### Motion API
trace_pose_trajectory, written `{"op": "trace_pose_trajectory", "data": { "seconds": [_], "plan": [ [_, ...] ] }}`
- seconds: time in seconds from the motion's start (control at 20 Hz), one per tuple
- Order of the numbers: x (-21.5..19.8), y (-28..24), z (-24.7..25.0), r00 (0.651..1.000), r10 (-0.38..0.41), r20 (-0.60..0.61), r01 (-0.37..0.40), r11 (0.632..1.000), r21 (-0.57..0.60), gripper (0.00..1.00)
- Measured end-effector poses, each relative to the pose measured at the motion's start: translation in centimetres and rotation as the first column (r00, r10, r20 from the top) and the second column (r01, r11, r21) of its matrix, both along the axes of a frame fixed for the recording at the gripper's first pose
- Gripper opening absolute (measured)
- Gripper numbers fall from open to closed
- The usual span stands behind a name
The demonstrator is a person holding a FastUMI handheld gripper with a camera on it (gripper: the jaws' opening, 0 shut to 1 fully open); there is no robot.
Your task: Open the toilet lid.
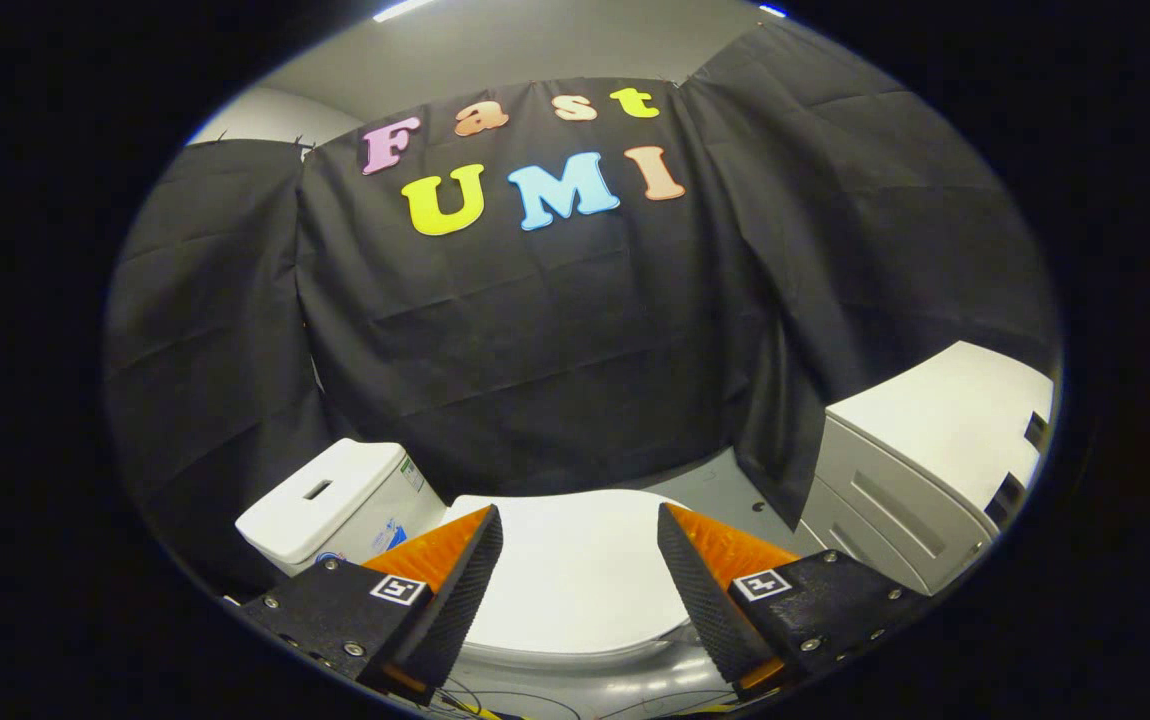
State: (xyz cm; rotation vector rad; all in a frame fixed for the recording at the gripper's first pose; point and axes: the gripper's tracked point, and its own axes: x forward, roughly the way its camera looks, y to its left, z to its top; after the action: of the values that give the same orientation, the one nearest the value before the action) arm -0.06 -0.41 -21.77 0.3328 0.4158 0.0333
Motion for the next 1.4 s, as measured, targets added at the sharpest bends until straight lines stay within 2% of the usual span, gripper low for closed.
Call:
{"op": "trace_pose_trajectory", "data": {
  "seconds": [0.15,0.4,0.55,0.85,1.0,1.3,1.4],
  "plan": [
    [-0.2,0.1,-1.7,0.999,-0.014,-0.039,0.018,0.995,0.093,0.96],
    [-0.8,-1.8,-5.0,0.988,-0.091,-0.124,0.108,0.984,0.143,0.95],
    [-1.6,-2.4,-7.1,0.974,-0.137,-0.180,0.176,0.958,0.228,0.95],
    [-3.3,-3.5,-11.2,0.938,-0.201,-0.281,0.290,0.901,0.323,0.94],
    [-4.3,-4.2,-13.4,0.910,-0.227,-0.346,0.354,0.861,0.366,0.95],
    [-6.3,-4.8,-18.4,0.843,-0.255,-0.474,0.482,0.749,0.454,0.94],
    [-6.7,-5.2,-19.5,0.828,-0.267,-0.494,0.510,0.724,0.464,0.94]
  ]
}}
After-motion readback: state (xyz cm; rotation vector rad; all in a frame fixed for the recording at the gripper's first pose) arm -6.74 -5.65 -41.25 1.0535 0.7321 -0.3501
